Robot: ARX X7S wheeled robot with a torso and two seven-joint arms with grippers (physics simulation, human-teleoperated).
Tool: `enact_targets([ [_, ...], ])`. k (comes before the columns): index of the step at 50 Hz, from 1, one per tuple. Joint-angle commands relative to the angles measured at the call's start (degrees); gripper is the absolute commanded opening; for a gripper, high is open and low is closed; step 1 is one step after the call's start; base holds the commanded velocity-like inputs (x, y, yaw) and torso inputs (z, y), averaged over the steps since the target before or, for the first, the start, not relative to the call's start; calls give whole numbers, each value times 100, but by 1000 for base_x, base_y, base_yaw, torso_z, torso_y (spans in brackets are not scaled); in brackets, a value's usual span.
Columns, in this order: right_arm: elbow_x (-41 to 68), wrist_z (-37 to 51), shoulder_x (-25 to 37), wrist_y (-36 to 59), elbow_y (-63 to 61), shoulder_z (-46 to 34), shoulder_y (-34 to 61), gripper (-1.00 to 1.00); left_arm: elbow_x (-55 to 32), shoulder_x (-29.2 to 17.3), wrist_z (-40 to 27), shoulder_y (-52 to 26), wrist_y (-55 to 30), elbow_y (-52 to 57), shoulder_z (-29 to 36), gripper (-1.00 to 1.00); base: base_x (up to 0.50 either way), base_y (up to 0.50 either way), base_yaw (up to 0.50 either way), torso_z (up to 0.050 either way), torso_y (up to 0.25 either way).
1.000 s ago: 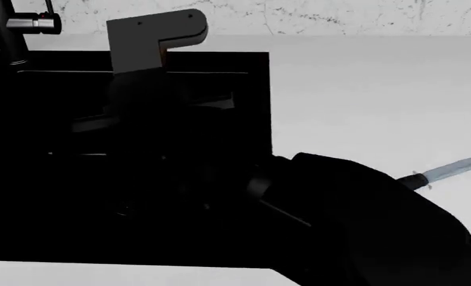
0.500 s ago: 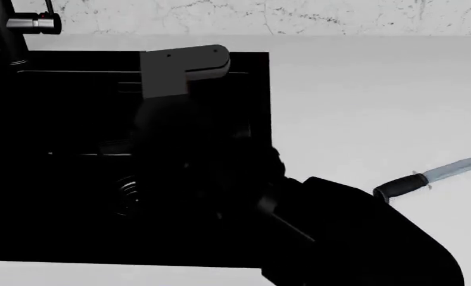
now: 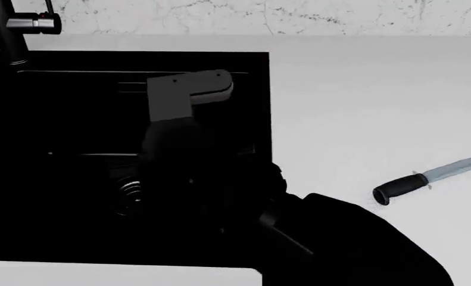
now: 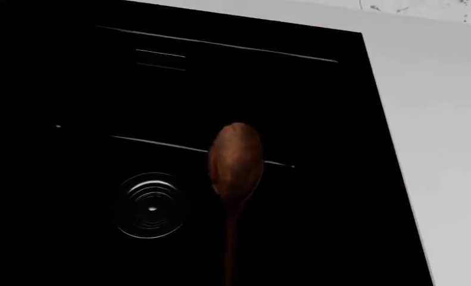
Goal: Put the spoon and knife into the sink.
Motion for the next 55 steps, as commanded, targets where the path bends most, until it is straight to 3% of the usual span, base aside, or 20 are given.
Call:
enact_targets([
  [1, -150, 40, -1, 140, -56, 17, -137, -100, -44, -14, -14, 104, 123, -59, -81, 100, 0, 0, 0, 0, 0],
  [45, -224, -3, -1, 363, -28, 25, -311, -100, -170, -105, -98, 334, 253, -66, -323, 100, 0, 0, 0, 0, 0],
  [46, -195, 0, -1, 366, -17, 25, -314, 100, -169, -108, -100, 327, 246, -63, -317, 100, 0, 0, 0, 0, 0],
  [55, -185, -55, -1, 376, 23, 23, -290, 100, -171, -121, -114, 336, 254, -80, -298, 100, 0, 0, 0, 0, 0],
])
